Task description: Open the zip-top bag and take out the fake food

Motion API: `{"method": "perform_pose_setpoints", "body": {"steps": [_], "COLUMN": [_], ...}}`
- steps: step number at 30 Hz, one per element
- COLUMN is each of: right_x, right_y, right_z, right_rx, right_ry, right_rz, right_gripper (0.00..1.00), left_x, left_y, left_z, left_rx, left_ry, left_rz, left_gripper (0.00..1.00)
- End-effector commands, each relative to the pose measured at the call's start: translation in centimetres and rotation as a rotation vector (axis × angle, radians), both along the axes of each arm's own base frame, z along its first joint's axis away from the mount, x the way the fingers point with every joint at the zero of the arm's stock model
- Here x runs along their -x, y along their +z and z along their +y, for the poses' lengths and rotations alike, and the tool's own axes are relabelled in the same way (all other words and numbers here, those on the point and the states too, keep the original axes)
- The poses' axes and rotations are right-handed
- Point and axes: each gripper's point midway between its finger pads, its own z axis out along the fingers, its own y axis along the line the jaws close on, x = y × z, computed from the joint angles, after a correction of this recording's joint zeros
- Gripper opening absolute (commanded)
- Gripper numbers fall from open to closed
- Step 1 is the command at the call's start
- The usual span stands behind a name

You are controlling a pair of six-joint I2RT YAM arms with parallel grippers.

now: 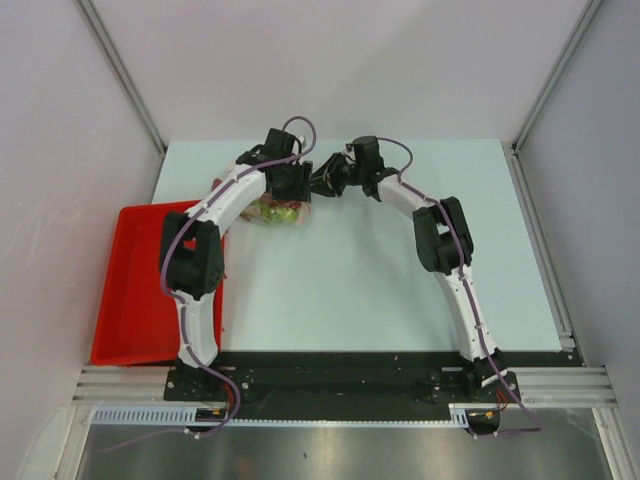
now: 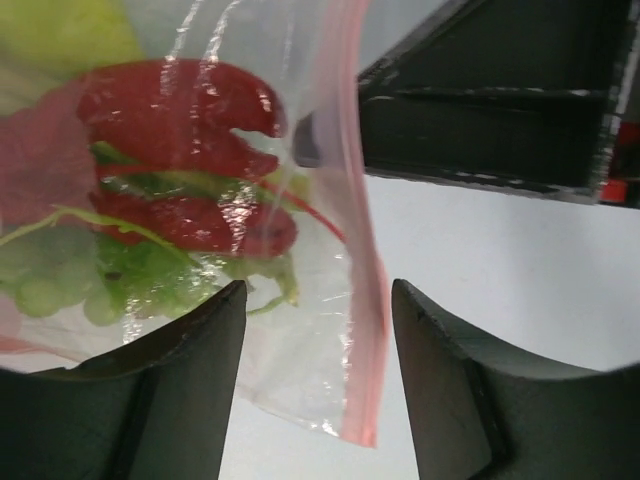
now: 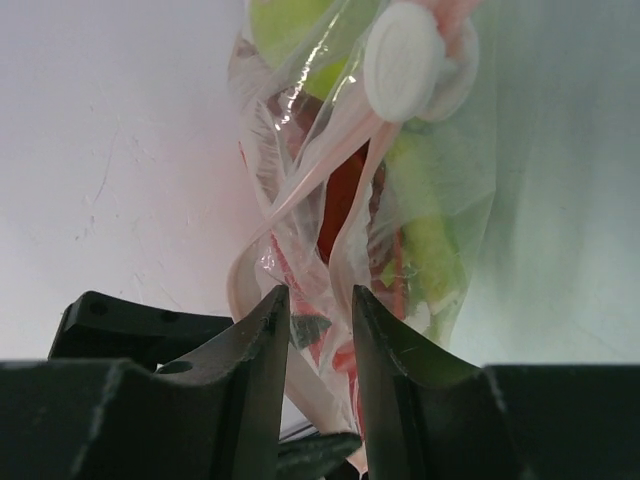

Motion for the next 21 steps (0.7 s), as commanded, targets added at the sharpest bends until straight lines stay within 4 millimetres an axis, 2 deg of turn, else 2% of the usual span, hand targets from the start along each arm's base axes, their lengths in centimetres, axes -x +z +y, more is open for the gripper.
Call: {"method": "perform_pose_setpoints", "body": {"steps": [1,5,7,9,11,12,16,18,21], "right_x": [0.6,0.8,0.9,1.0,1.0,1.0,1.0,1.0,1.0], "right_y": [0.7,0.6,0.7,0.9,1.0,1.2,1.0,1.0,1.1], "right_z": [-0.2,0.0,0.0,0.1,0.0,0.0,0.0,-0.1,-0.2], "right_rx": [0.001,-0.004,-0.005,-0.007,-0.008,-0.01,-0.013,-0.01,-0.014], "right_ry": [0.012,0.013,0.015,0.016,0.014,0.014,0.016,0.015,0.011], "right_rz": [-0.01,-0.005,-0.004,-0.002,-0.005,-0.009,0.003,0.004,0.008], "right_gripper": [0.35,0.35,0.35,0.35,0.35,0.35,0.35,0.35,0.36], "left_x": [-1.9,-2.2,-2.6,-2.9,-3.2,-3.2,-3.0,-2.5,-2.1], "left_y": [3.4,2.0,2.0,1.5,1.5,0.8,0.5,1.4,1.5], "left_z": [1.1,0.9,0.7,0.6,0.4,0.2,-0.6,-0.9,-0.9], "left_rx": [-0.038,-0.044,-0.038,-0.042,-0.043,-0.04,-0.008,0.016,0.016], "left_ry": [0.032,0.029,0.035,0.03,0.026,0.017,0.005,0.003,0.009], "left_rz": [-0.11,-0.088,-0.093,-0.089,-0.088,-0.068,-0.052,-0.061,-0.082], "left_gripper": [0.62,0.6,0.59,0.52,0.49,0.5,0.64,0.71,0.78]}}
